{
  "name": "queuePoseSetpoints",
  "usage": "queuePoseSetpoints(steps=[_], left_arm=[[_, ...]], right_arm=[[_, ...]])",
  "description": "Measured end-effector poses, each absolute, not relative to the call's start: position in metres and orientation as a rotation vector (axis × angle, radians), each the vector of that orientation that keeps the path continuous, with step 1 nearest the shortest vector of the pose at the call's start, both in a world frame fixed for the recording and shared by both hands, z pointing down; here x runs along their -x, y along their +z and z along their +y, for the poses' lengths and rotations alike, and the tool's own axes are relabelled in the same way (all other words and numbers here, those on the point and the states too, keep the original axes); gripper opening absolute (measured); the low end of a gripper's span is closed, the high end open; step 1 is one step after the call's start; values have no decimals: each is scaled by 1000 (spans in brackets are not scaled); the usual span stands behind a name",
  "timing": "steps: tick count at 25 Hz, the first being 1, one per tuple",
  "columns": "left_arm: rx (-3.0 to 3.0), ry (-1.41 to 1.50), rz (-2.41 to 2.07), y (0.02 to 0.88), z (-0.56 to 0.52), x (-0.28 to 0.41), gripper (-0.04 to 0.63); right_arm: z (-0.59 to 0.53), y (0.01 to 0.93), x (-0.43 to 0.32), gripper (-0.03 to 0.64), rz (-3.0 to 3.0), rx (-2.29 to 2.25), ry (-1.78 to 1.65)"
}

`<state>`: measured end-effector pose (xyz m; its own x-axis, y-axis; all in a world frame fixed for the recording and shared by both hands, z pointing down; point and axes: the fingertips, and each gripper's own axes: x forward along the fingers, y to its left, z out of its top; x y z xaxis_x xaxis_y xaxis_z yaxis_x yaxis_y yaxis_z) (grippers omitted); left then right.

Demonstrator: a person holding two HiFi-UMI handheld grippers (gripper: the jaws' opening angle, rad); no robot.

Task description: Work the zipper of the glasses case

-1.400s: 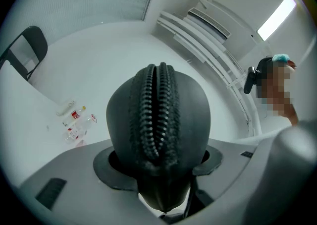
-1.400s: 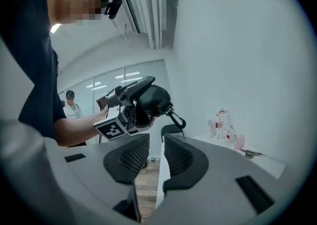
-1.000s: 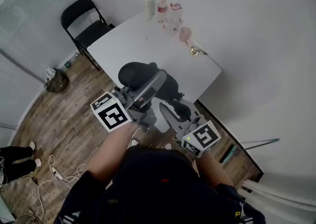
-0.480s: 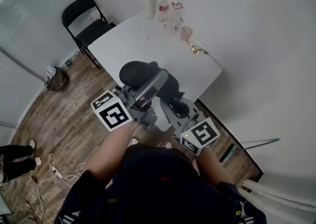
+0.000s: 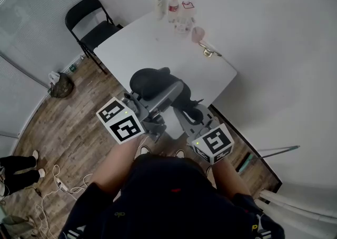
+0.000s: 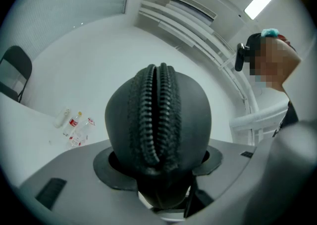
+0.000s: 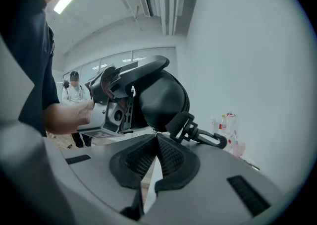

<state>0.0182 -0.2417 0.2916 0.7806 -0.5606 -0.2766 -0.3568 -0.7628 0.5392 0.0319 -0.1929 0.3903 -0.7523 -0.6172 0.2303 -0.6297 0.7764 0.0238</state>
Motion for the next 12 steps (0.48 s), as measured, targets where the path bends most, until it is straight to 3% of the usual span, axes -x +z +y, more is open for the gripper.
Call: queuePoseSetpoints(steps=[12], left_arm=[[-2594,-279,-577,314,-219,-31,284]], right_arm=[[-191,397,-57,20,-2449,-931,-385]])
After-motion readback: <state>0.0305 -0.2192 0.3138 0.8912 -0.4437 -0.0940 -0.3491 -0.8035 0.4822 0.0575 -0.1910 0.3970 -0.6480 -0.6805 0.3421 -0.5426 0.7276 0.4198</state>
